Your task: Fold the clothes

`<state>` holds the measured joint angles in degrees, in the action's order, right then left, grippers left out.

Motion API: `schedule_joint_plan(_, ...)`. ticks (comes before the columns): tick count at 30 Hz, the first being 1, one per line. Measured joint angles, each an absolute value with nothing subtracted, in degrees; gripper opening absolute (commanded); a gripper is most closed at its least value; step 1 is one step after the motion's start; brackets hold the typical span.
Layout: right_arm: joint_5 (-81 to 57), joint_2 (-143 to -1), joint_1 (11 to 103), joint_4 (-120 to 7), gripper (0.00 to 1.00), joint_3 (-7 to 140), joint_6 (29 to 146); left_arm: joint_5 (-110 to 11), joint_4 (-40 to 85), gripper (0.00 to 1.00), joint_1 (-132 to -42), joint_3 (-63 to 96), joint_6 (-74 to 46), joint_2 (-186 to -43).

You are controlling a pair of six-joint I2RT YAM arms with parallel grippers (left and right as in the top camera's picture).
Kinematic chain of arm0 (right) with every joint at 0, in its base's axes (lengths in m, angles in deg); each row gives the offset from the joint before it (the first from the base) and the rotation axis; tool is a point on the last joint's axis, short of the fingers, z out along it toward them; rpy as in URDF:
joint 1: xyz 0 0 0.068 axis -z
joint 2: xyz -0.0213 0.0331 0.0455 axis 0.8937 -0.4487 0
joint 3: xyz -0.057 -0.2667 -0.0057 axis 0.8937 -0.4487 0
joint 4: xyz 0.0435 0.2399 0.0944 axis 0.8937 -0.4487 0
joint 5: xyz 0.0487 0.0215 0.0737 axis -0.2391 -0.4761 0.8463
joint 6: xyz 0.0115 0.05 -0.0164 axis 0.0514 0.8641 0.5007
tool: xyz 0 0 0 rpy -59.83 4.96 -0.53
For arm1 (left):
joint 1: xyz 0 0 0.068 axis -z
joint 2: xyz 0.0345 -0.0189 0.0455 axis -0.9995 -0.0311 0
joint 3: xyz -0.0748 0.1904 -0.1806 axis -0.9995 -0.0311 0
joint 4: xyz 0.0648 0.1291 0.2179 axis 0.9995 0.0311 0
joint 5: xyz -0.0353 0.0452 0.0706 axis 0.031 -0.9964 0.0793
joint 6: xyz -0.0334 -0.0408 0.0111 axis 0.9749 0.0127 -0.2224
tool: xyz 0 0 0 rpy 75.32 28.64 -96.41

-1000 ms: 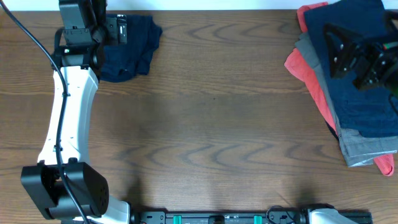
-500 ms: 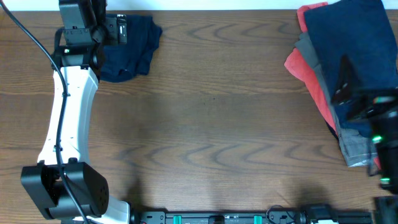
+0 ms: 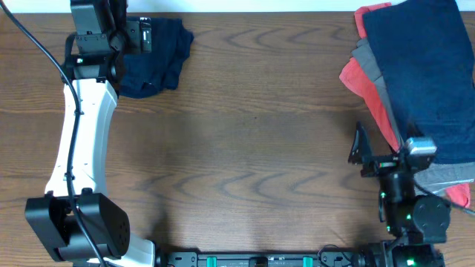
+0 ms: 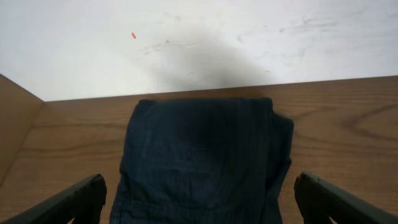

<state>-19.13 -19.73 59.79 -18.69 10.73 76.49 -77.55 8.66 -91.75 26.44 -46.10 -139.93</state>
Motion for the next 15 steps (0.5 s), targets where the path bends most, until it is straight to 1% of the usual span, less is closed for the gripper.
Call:
schedule_joint_plan(9,-18.71,-8.25,59.79,-17.33,0.99,-1.20,77.12,-77.55,8.68,0.98,-91.75,26.44,-46.10,-139.93)
schedule_joint_plan(15,-18.67,-4.65,59.79,-17.31,0.99,-3.58,77.12,-77.55,8.68,0.98,-91.75,26.44,-46.10,-139.93)
